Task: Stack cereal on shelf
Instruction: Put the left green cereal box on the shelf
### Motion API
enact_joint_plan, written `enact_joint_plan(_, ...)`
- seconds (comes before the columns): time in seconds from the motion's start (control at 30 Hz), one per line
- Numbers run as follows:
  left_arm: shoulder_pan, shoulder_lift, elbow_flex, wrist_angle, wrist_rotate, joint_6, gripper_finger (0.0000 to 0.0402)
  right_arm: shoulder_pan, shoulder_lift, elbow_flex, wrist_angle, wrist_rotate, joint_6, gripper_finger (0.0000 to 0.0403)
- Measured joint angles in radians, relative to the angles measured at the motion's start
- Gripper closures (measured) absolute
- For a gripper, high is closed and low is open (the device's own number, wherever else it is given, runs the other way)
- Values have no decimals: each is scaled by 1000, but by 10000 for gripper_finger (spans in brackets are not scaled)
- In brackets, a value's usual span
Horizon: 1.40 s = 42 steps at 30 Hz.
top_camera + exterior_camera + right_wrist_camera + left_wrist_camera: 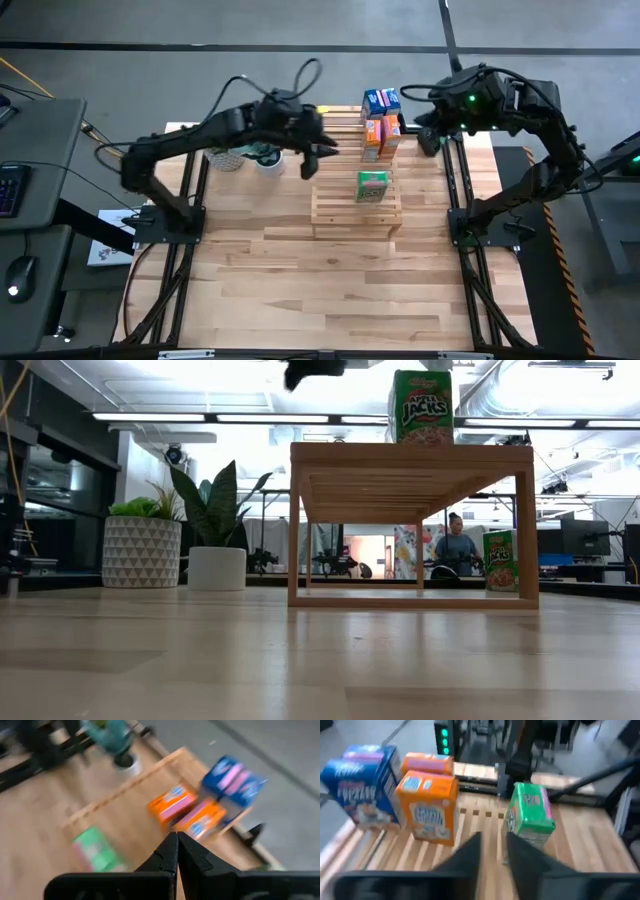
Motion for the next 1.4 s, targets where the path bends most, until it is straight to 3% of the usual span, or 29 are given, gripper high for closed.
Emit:
enact_joint_plan(0.07, 16, -79, -165, 157, 21, -79, 380, 0, 0, 0, -27, -79, 0, 403)
enact_joint_plan(0.23, 25, -189, -445, 426, 19, -260, 395, 57, -25, -120, -15, -226, 18, 403)
enact_joint_plan(0.37, 0, -176, -490, 488, 19, -314, 400, 149, -62, -346, 9, -309, 74, 403)
enact_joint_plan(0.53, -41, -98, -467, 476, 19, -287, 401, 278, -151, -645, 234, -383, 186, 403)
enact_joint_plan(0.63, -54, -38, -449, 477, 19, -274, 401, 335, -195, -797, 423, -342, 260, 403)
enact_joint_plan(0.73, -61, 19, -423, 479, 20, -286, 401, 374, -221, -927, 596, -236, 330, 403)
enact_joint_plan(0.9, -68, 83, -379, 486, 17, -269, 401, 394, -223, -1060, 756, -124, 387, 403)
enact_joint_plan(1.2, -60, 160, -299, 508, 4, -214, 401, 394, -225, -1077, 772, 6, 362, 403)
enact_joint_plan(1.4, -77, 172, -299, 485, 18, -272, 401, 394, -225, -1052, 717, 40, 340, 403)
